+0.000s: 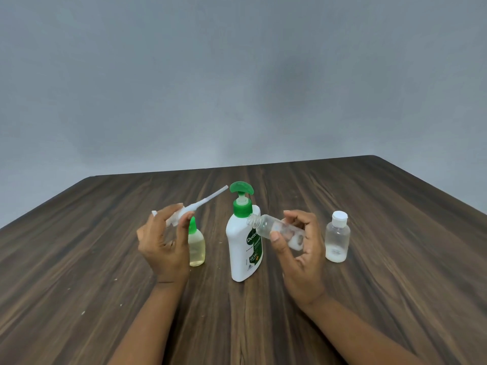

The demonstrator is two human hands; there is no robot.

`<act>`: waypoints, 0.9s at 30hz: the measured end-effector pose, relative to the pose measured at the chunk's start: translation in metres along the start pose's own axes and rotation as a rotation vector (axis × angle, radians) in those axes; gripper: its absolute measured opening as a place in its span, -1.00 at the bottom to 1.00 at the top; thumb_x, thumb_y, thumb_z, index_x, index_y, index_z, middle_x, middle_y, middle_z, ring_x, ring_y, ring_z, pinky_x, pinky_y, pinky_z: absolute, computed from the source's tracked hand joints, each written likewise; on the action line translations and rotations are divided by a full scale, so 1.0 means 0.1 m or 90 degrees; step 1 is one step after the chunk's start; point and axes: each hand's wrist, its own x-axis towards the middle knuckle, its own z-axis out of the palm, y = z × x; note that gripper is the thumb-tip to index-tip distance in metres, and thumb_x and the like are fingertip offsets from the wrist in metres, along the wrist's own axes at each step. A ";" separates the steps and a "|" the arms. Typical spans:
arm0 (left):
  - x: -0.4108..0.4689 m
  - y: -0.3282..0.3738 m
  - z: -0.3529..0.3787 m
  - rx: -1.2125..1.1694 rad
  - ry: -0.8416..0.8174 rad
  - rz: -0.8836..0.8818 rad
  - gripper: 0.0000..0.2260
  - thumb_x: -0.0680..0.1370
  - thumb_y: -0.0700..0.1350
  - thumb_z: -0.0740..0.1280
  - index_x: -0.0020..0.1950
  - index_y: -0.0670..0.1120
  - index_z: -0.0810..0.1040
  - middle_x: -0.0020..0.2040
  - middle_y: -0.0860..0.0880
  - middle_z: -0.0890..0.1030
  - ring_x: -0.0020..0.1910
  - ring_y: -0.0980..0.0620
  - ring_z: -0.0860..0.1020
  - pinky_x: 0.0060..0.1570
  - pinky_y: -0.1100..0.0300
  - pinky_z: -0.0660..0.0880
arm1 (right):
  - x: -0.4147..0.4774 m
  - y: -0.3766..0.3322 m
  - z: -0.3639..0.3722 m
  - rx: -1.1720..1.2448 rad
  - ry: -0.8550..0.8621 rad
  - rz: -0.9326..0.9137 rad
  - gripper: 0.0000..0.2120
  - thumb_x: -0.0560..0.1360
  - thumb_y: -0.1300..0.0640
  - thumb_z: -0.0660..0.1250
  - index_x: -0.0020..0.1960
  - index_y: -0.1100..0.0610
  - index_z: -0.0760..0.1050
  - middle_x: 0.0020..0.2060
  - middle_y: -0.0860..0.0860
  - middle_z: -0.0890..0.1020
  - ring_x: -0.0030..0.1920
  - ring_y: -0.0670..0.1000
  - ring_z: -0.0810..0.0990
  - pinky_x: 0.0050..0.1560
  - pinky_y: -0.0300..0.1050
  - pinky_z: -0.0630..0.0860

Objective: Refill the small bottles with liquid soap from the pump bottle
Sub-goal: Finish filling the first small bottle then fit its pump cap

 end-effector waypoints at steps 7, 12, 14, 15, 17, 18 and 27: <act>0.02 0.00 0.02 -0.051 0.068 0.042 -0.71 0.54 -0.01 0.33 0.22 -0.06 0.46 -0.05 0.15 0.53 -0.11 0.22 0.48 0.05 0.26 0.33 | 0.01 0.01 0.00 0.014 0.020 0.017 -0.77 0.44 0.04 0.32 0.07 0.02 0.40 -0.07 -0.07 0.51 -0.07 -0.25 0.52 -0.15 -0.49 0.43; 0.07 -0.16 0.00 -0.194 0.130 -0.281 -0.37 0.45 -0.18 0.44 0.40 0.00 0.17 -0.17 -0.01 0.51 -0.14 0.04 0.52 -0.06 0.21 0.47 | 0.01 0.00 0.00 0.009 0.013 0.016 -0.77 0.45 0.04 0.32 0.08 0.01 0.40 -0.05 0.03 0.51 -0.06 -0.24 0.51 -0.13 -0.47 0.44; 0.09 -0.26 0.01 -0.182 0.093 -0.408 -0.56 0.44 -0.22 0.44 0.24 -0.03 0.35 -0.14 -0.05 0.53 -0.20 0.09 0.52 -0.20 0.39 0.46 | 0.01 0.00 0.00 0.006 0.015 0.013 -0.77 0.45 0.04 0.31 0.08 0.00 0.39 -0.06 0.03 0.51 -0.06 -0.24 0.51 -0.10 -0.46 0.44; 0.07 -0.34 0.01 -0.196 0.064 -0.485 -0.68 0.44 -0.23 0.44 0.12 -0.05 0.43 -0.13 -0.06 0.53 -0.21 0.10 0.51 -0.26 0.42 0.45 | 0.01 0.01 0.00 0.007 0.017 0.013 -0.78 0.45 0.04 0.31 0.08 0.00 0.40 -0.06 0.02 0.51 -0.06 -0.24 0.51 -0.10 -0.46 0.44; 0.02 -0.51 0.01 -0.191 -0.021 -0.619 -0.83 0.42 -0.25 0.45 -0.11 -0.05 0.51 -0.19 -0.01 0.55 -0.21 0.08 0.50 -0.24 0.39 0.49 | 0.01 0.01 0.00 0.007 0.022 0.016 -0.77 0.45 0.04 0.31 0.08 0.00 0.40 -0.07 -0.02 0.51 -0.05 -0.23 0.52 -0.09 -0.45 0.44; -0.01 -0.58 -0.01 -0.149 -0.061 -0.644 -0.83 0.39 -0.22 0.47 -0.21 0.00 0.53 -0.23 0.01 0.56 -0.22 0.05 0.51 -0.11 0.28 0.53 | 0.01 0.01 0.00 0.005 0.024 0.017 -0.77 0.45 0.03 0.31 0.08 0.00 0.40 -0.08 -0.04 0.51 -0.06 -0.23 0.52 -0.09 -0.45 0.44; -0.02 -0.67 -0.10 0.311 -0.336 -0.546 -0.87 0.35 0.02 0.44 -0.24 0.05 0.51 -0.24 0.11 0.59 0.07 -0.03 0.43 -0.05 0.04 0.10 | 0.02 0.03 0.00 -0.001 0.024 0.016 -0.77 0.45 0.02 0.31 0.08 0.00 0.40 -0.07 -0.01 0.51 -0.06 -0.20 0.51 -0.08 -0.43 0.44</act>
